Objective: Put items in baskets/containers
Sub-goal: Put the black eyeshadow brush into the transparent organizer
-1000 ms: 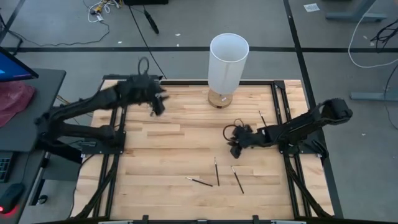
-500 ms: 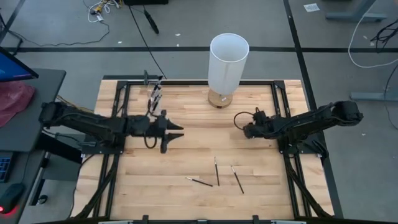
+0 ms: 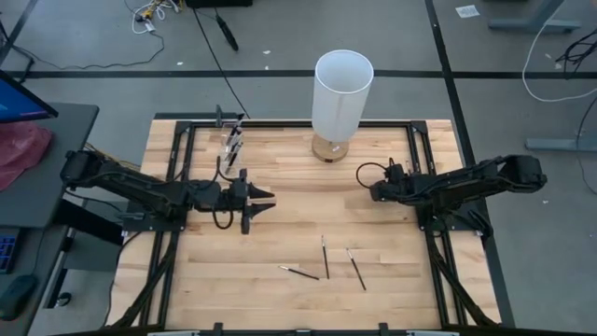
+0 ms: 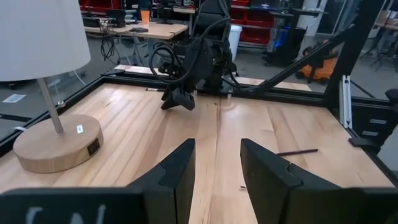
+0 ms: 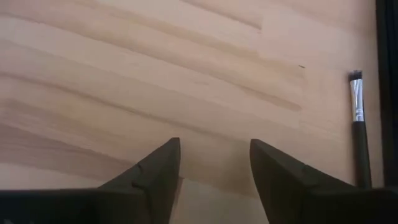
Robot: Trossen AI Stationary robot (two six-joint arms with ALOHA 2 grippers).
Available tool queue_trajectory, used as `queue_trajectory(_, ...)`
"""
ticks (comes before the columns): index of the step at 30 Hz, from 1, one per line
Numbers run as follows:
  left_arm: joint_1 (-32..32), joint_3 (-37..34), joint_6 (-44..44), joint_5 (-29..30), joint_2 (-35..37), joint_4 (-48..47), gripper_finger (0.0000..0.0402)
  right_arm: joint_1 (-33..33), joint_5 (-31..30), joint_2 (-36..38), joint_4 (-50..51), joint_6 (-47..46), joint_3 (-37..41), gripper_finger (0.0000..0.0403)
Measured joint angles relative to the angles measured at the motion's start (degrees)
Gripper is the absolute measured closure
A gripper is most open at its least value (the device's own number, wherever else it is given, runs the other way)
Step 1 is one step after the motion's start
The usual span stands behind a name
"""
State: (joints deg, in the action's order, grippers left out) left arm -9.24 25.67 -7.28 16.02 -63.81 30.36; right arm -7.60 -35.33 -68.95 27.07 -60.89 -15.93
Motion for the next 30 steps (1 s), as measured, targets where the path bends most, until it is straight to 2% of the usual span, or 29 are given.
queue_trajectory(6, 0.1, 0.0, 0.0, 0.1, 0.0, -0.1, 0.0271, 0.0, 1.8, 0.7, 2.2, 1.2, -1.8, 0.0215)
queue_trajectory(8, 0.1, 0.0, 0.0, 0.1, 0.0, -0.1, 0.0271, -0.4, 4.0, 1.0, 7.5, 1.1, -4.4, 0.0215)
queue_trajectory(12, 0.1, 0.0, 0.0, 0.3, 0.0, -0.1, 0.0271, -3.7, 4.3, 0.8, 21.4, -2.6, -10.0, 0.0215)
queue_trajectory(15, 0.1, 0.0, 0.0, 0.3, 0.0, -0.1, 0.0271, -7.6, 4.3, 0.8, 26.9, -2.0, -10.9, 0.0215)
queue_trajectory(21, 0.1, 0.0, 0.2, 0.3, 0.0, -0.1, 0.0271, -16.7, 5.3, 0.8, 25.1, 5.8, -10.4, 0.0222)
queue_trajectory(26, 0.0, 0.0, 0.4, 0.3, 0.0, -0.2, 0.0271, -23.1, 8.0, 0.8, 18.0, 13.6, -10.4, 0.0256)
queue_trajectory(30, 0.0, 0.0, 0.1, 0.3, 0.0, -0.2, 0.0271, -28.7, 9.9, 0.8, 17.3, 15.7, -10.4, 0.0286)
